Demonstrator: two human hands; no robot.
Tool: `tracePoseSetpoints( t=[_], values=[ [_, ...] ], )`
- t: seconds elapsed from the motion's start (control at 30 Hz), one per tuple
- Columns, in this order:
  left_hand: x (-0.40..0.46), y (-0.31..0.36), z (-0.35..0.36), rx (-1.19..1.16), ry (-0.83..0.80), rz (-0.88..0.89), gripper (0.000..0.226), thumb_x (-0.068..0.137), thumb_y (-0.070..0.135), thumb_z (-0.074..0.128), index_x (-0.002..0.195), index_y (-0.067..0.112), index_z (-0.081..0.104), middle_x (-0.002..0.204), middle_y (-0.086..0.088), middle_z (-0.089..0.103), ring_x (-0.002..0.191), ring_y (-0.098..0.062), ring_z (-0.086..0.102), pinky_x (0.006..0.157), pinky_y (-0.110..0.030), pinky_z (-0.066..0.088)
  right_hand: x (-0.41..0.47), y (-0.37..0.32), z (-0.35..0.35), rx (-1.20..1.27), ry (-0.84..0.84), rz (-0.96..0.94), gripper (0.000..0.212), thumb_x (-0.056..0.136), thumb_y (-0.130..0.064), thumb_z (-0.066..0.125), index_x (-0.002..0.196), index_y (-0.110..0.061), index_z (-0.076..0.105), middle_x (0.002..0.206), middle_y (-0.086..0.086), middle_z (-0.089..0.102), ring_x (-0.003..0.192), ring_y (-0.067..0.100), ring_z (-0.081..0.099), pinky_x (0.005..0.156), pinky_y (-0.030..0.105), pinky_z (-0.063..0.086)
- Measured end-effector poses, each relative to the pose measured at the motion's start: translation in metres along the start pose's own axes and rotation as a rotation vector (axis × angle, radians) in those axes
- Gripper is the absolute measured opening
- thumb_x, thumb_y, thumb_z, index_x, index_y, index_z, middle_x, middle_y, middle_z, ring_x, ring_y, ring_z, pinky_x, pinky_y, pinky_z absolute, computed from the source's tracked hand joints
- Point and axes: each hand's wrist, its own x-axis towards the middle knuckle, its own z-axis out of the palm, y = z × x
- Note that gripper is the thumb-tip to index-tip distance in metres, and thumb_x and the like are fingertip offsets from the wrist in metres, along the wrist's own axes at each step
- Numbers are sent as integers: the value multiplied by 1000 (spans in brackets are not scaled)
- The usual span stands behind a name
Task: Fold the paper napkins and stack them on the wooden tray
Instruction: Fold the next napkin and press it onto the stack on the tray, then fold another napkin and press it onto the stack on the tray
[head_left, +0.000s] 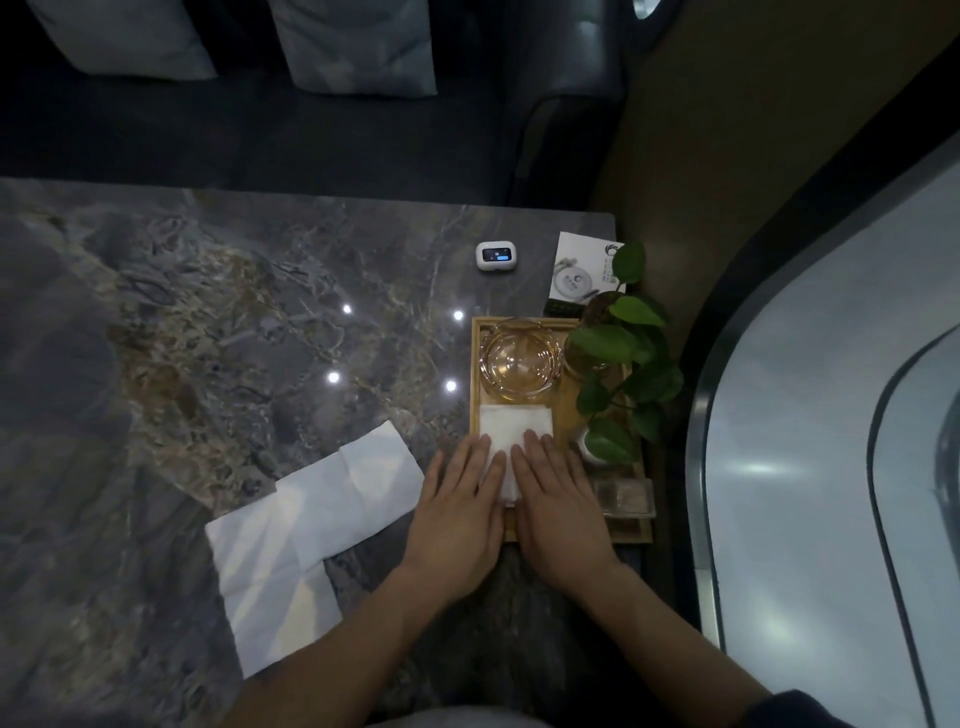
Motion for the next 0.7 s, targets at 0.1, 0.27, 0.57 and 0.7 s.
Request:
tracePoseSetpoints(
  t=[0.1,0.27,0.57,0.7],
  values=[
    [-19,-4,-1,-49,22,-64,56,96,34,34,149,18,33,159,-6,29,147,-25,22,119,-45,14,-8,-9,-4,37,14,-3,69,79,-26,65,142,-7,41,151,18,37,140,34,34,110,54,33],
    [-50,-12,1,-84,21,-147,56,97,37,32,151,20,28,160,-4,25,148,-23,18,118,-42,7,-21,-26,-1,34,37,-48,62,82,-28,52,141,-10,42,151,16,37,141,33,32,116,48,22],
    [-102,-27,1,-155,24,-348,66,90,43,19,148,18,35,159,-4,27,147,-25,24,118,-43,13,-32,-64,-6,74,13,-164,64,89,-31,31,151,-14,22,160,11,18,147,29,11,121,44,1],
    [-118,-37,3,-182,19,-417,65,90,44,21,146,16,40,156,-6,34,145,-26,29,117,-42,15,-28,-81,-6,94,-33,-229,64,94,-27,37,152,-18,13,162,6,6,149,25,-2,115,38,-10]
  ],
)
